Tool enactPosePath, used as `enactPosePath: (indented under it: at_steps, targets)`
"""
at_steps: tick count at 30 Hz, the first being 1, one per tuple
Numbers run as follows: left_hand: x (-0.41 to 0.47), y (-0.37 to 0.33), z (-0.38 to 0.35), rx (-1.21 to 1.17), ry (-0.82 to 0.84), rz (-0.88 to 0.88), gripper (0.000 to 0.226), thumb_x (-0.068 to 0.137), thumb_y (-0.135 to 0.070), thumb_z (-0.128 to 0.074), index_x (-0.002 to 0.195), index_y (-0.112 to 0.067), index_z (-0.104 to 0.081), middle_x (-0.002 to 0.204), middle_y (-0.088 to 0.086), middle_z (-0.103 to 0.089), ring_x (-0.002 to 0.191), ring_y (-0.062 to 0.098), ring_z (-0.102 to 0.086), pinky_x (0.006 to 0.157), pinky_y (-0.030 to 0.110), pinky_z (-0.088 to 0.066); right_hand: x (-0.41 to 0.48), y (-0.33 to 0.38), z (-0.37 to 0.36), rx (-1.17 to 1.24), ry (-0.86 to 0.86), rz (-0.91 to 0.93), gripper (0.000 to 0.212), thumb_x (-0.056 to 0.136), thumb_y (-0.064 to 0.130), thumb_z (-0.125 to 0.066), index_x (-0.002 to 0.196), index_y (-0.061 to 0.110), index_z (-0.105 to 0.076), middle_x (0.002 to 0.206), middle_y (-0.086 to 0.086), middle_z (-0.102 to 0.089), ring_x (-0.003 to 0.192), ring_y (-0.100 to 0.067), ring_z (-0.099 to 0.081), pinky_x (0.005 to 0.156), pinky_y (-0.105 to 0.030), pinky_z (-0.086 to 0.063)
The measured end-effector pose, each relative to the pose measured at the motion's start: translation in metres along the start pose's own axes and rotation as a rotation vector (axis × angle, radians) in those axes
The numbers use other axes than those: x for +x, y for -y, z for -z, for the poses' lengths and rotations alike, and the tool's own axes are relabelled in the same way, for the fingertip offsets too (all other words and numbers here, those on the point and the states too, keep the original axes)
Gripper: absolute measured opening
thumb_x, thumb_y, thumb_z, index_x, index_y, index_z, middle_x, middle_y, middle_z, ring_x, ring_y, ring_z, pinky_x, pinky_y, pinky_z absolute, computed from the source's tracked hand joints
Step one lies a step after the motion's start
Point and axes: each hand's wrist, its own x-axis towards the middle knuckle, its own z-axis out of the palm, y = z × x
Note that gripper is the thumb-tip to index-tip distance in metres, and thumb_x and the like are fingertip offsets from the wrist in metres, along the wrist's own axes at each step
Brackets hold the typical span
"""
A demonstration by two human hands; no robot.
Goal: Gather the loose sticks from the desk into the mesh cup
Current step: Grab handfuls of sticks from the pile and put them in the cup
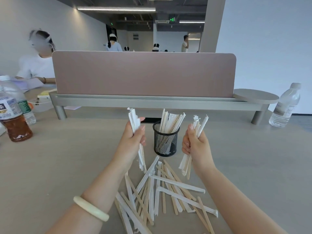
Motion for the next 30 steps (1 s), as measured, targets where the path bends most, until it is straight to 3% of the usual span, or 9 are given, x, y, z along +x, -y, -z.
enactPosePath:
  at_steps: [2, 5, 8, 13, 18, 21, 24, 27, 30]
  targets:
    - [0.000, -0.002, -0.002, -0.108, -0.090, -0.033, 0.007, 0.093, -0.016, -0.049, 0.090, -0.021, -0.053, 0.053, -0.013, -0.038, 0.044, 0.006, -0.031, 0.045, 0.018, -0.032, -0.001, 0.000, 0.000, -0.001, -0.018, -0.005, 0.036, 0.098, 0.033, -0.041, 0.066, 0.017, -0.034, 0.052, 0.002, -0.026, 0.043, -0.009, -0.020, 0.040, -0.023, -0.018]
    - [0.000, 0.000, -0.003, -0.230, -0.161, 0.009, 0.027, 0.090, -0.019, -0.055, 0.065, -0.020, -0.043, 0.042, -0.013, -0.028, 0.036, 0.005, -0.020, 0.038, 0.020, -0.018, -0.003, 0.000, 0.000, -0.026, -0.031, -0.048, 0.043, 0.093, 0.038, -0.049, 0.060, 0.019, -0.029, 0.048, 0.006, -0.024, 0.041, -0.008, -0.018, 0.039, -0.022, -0.016]
    - [-0.001, 0.009, -0.004, -0.200, -0.125, 0.064, 0.040, 0.085, -0.024, -0.061, 0.054, -0.020, -0.035, 0.038, -0.010, -0.028, 0.034, 0.007, -0.020, 0.038, 0.023, -0.018, -0.004, -0.005, -0.002, -0.035, -0.040, -0.108, 0.050, 0.090, 0.040, -0.054, 0.054, 0.021, -0.025, 0.047, 0.005, -0.021, 0.041, -0.009, -0.016, 0.043, -0.024, -0.014]
    - [-0.005, 0.025, -0.003, -0.066, -0.034, 0.112, 0.044, 0.082, -0.024, -0.066, 0.047, -0.019, -0.039, 0.032, -0.005, -0.035, 0.031, 0.012, -0.030, 0.044, 0.024, -0.036, -0.006, -0.024, -0.001, -0.154, -0.024, -0.134, 0.052, 0.088, 0.038, -0.057, 0.048, 0.016, -0.033, 0.039, 0.003, -0.032, 0.039, -0.013, -0.029, 0.044, -0.024, -0.031]
    - [-0.004, 0.017, -0.007, -0.081, -0.055, 0.125, 0.045, 0.083, -0.024, -0.064, 0.050, -0.018, -0.034, 0.034, -0.009, -0.030, 0.032, 0.009, -0.025, 0.042, 0.024, -0.024, -0.003, -0.012, -0.004, -0.027, 0.009, -0.141, 0.036, 0.089, 0.032, -0.058, 0.060, 0.015, -0.044, 0.042, 0.007, -0.026, 0.038, -0.008, -0.020, 0.040, -0.021, -0.018]
    - [0.000, 0.016, -0.007, -0.108, -0.046, 0.080, 0.046, 0.085, -0.027, -0.061, 0.049, -0.017, -0.034, 0.036, -0.007, -0.030, 0.033, 0.010, -0.026, 0.039, 0.022, -0.024, -0.003, -0.013, -0.004, -0.025, 0.013, -0.134, 0.041, 0.090, 0.033, -0.057, 0.055, 0.015, -0.046, 0.041, 0.006, -0.028, 0.037, -0.009, -0.023, 0.040, -0.021, -0.022]
    - [-0.004, 0.026, -0.005, -0.022, -0.002, 0.086, 0.040, 0.083, -0.026, -0.064, 0.051, -0.013, -0.043, 0.037, -0.004, -0.041, 0.035, 0.011, -0.039, 0.044, 0.017, -0.040, -0.005, -0.020, -0.002, -0.130, 0.005, -0.137, 0.045, 0.089, 0.033, -0.058, 0.050, 0.014, -0.046, 0.040, 0.002, -0.039, 0.040, -0.013, -0.036, 0.049, -0.023, -0.037]
    - [-0.004, 0.034, -0.002, 0.010, 0.029, 0.129, 0.037, 0.082, -0.025, -0.065, 0.053, -0.011, -0.047, 0.039, -0.004, -0.044, 0.038, 0.010, -0.044, 0.052, 0.017, -0.047, -0.002, -0.020, 0.001, -0.191, 0.005, -0.129, 0.045, 0.089, 0.033, -0.059, 0.052, 0.010, -0.049, 0.042, -0.002, -0.046, 0.045, -0.014, -0.043, 0.059, -0.024, -0.041]
    - [-0.002, 0.035, 0.000, 0.035, 0.065, 0.177, 0.046, 0.084, -0.030, -0.061, 0.047, -0.013, -0.040, 0.036, -0.004, -0.038, 0.037, 0.011, -0.037, 0.055, 0.023, -0.046, 0.000, -0.021, 0.003, -0.148, 0.033, -0.152, 0.024, 0.089, 0.029, -0.060, 0.070, 0.014, -0.059, 0.038, 0.002, -0.044, 0.044, -0.015, -0.041, 0.063, -0.034, -0.039]
